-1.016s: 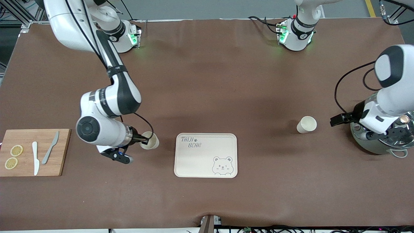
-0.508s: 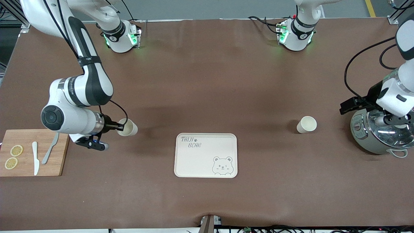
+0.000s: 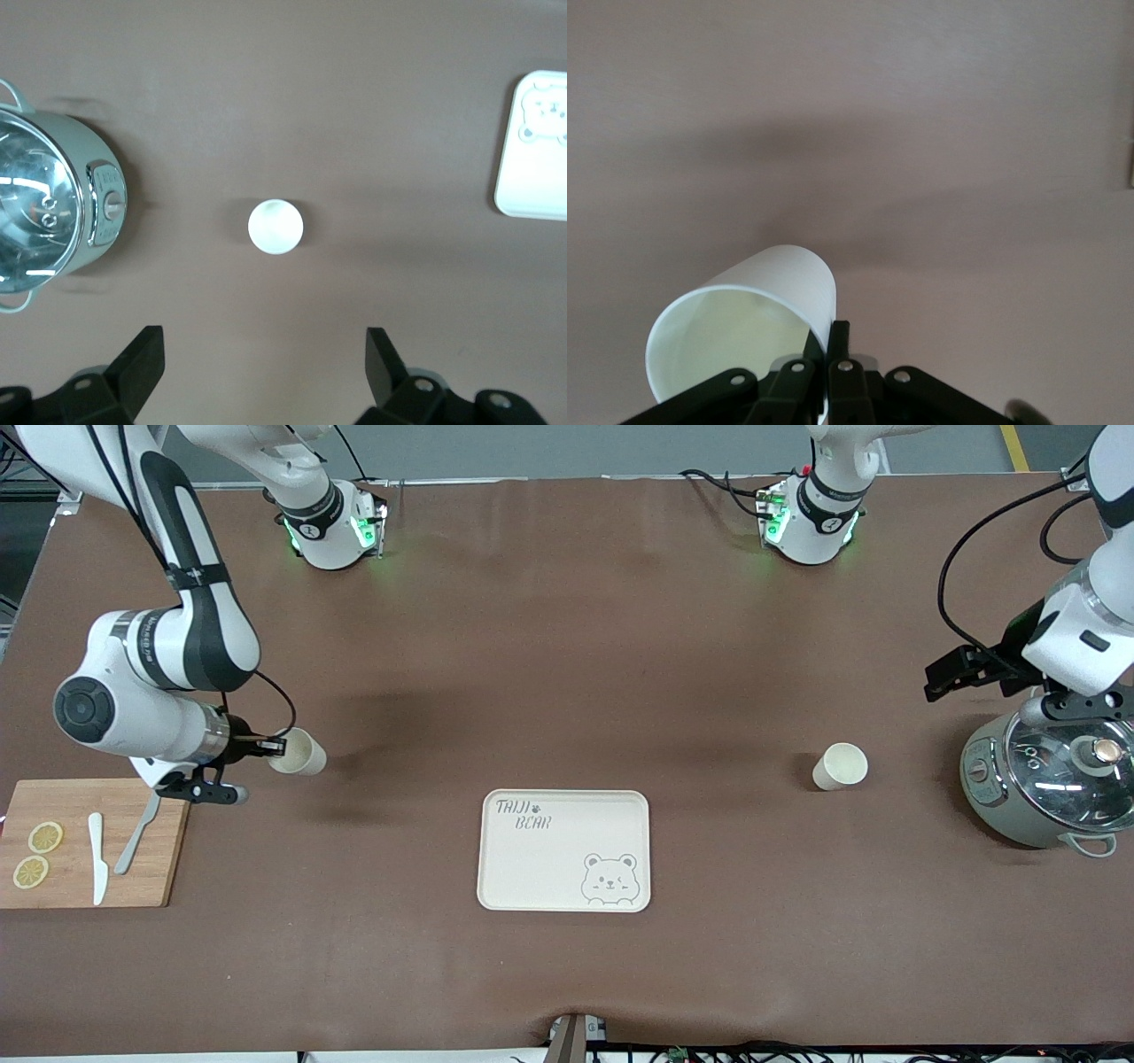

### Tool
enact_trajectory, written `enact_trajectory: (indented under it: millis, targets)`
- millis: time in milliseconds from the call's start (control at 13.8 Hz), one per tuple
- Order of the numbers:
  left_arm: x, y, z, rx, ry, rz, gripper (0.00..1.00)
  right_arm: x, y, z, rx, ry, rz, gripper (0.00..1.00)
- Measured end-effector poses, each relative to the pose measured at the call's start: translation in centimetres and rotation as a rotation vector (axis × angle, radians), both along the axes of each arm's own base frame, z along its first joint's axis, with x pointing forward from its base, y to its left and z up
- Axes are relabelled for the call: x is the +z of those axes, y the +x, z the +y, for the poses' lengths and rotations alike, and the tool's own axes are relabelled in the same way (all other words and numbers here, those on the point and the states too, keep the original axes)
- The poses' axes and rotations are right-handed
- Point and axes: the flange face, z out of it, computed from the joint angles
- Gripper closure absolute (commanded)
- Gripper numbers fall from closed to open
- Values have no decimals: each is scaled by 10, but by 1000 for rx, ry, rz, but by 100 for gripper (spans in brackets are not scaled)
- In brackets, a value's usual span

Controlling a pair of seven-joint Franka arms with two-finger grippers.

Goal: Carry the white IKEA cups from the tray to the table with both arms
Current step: 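Carry the cup toward the cutting board while the left gripper withdraws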

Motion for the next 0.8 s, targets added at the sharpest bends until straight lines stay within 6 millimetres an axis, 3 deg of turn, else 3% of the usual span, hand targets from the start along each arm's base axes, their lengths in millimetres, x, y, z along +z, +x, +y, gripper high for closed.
enact_trajectory:
  millis: [290, 580, 798]
  targets:
    - [20, -15, -8, -32, 9, -29, 0, -28, -42, -38, 59, 16, -17, 100]
    - [14, -26, -10, -40, 20, -69, 0, -39, -69, -76, 92, 41, -2, 100]
    - [16, -28, -6, -33, 22, -82, 0, -60, -89, -90, 104, 42, -17, 100]
